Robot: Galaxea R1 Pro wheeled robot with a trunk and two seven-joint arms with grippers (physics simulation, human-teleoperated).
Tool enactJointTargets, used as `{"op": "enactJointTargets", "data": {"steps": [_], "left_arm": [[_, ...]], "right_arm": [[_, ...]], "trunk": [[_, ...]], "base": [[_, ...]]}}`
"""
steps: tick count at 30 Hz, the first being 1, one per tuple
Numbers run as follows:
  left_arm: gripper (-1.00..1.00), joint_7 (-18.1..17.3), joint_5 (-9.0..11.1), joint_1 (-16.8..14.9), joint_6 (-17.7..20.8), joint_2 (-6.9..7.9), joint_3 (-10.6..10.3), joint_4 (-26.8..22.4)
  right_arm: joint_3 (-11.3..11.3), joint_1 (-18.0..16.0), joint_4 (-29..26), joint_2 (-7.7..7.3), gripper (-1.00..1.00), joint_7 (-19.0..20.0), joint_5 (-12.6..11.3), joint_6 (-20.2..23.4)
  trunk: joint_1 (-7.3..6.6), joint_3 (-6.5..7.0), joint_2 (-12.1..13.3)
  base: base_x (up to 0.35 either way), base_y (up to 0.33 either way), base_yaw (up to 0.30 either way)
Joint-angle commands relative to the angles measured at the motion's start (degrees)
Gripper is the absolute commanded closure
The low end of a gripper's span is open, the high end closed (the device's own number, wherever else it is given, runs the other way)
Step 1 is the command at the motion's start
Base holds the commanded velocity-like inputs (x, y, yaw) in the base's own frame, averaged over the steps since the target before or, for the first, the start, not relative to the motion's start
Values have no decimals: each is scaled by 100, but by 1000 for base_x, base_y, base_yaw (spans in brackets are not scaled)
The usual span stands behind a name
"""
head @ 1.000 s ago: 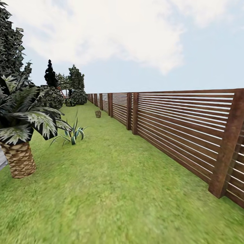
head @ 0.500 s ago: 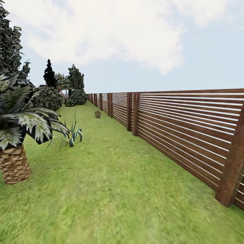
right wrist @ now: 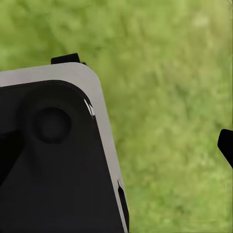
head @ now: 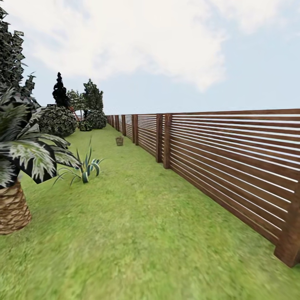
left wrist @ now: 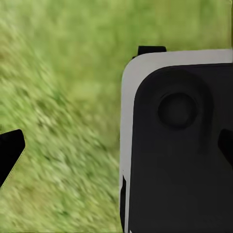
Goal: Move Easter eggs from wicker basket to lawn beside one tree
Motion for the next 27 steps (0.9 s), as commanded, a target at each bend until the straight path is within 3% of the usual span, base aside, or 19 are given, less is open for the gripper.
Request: {"op": "enactJointTargets", "data": {"steps": [1, 27], "left_arm": [[-100, 4, 2, 4, 1, 0, 4, -13], [-100, 4, 2, 4, 1, 0, 4, -13]], "right_arm": [[15, -10, 24, 1, -100, 3, -45, -43], [15, -10, 24, 1, -100, 3, -41, -44]], "trunk": [[4, -5, -3], [4, -5, -3]], "base": [[318, 0, 0], [319, 0, 0]]}}
